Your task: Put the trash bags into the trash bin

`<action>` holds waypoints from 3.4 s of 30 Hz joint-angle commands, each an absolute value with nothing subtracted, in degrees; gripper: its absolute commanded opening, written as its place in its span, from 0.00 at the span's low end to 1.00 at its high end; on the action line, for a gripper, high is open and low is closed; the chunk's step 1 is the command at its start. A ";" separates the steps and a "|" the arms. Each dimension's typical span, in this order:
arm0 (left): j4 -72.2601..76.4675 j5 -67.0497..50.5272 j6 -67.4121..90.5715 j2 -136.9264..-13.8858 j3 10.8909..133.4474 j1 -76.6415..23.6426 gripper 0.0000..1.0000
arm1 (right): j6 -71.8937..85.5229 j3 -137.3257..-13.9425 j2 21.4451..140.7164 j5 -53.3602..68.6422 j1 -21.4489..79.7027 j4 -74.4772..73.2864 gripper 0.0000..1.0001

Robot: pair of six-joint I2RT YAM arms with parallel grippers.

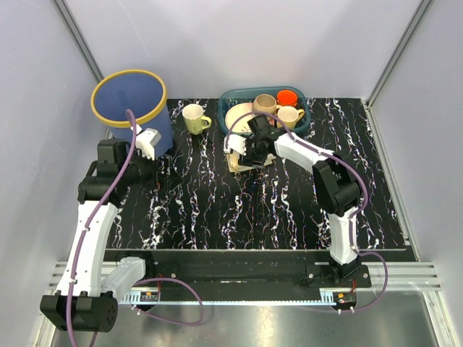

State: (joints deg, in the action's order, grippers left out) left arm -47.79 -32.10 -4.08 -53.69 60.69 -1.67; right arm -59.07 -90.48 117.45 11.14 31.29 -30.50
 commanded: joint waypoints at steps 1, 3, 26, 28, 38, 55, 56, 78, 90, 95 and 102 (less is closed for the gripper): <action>-44.47 -35.16 -2.81 -53.26 60.12 -1.32 0.99 | -63.63 -93.43 119.09 10.28 31.46 -27.25 0.66; -44.30 -35.25 -2.72 -53.17 59.77 -1.32 0.99 | -64.42 -93.16 119.79 10.46 31.46 -26.63 0.63; -41.93 -41.99 -2.30 -55.81 55.64 -1.67 0.96 | -31.53 -98.79 111.72 25.64 31.91 -46.40 0.00; -40.52 -42.80 -0.97 -57.64 54.32 -2.54 0.91 | -24.38 -98.70 110.57 32.38 30.68 -47.46 0.00; -27.89 -37.37 11.67 -65.29 51.33 -16.68 0.85 | 27.55 -67.09 101.26 56.42 15.47 -18.84 0.00; -8.18 -27.35 40.41 -92.46 50.81 -30.93 0.57 | 50.89 -36.48 97.55 51.59 7.74 16.96 0.00; -7.30 -27.42 41.47 -93.07 50.10 -31.02 0.56 | 50.89 -36.39 97.91 51.68 7.65 17.31 0.00; 0.18 -24.78 48.43 -111.89 56.95 -35.60 0.22 | 50.71 -36.30 105.55 54.93 5.10 21.00 0.00; -4.83 -25.31 37.19 -93.88 52.65 -34.19 0.00 | 38.25 -46.66 103.54 53.17 3.87 3.27 0.68; -4.57 -29.26 37.53 -90.54 54.05 -35.06 0.00 | 32.35 -50.26 102.13 50.55 2.11 -6.83 0.98; -9.21 -33.30 32.71 -86.93 62.39 -37.09 0.00 | 22.69 -53.88 99.59 50.10 0.88 -18.54 1.00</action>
State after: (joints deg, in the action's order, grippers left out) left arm -7.84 -29.30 36.62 -90.91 56.14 -36.29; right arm 30.61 -50.83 103.35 50.87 1.39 -9.15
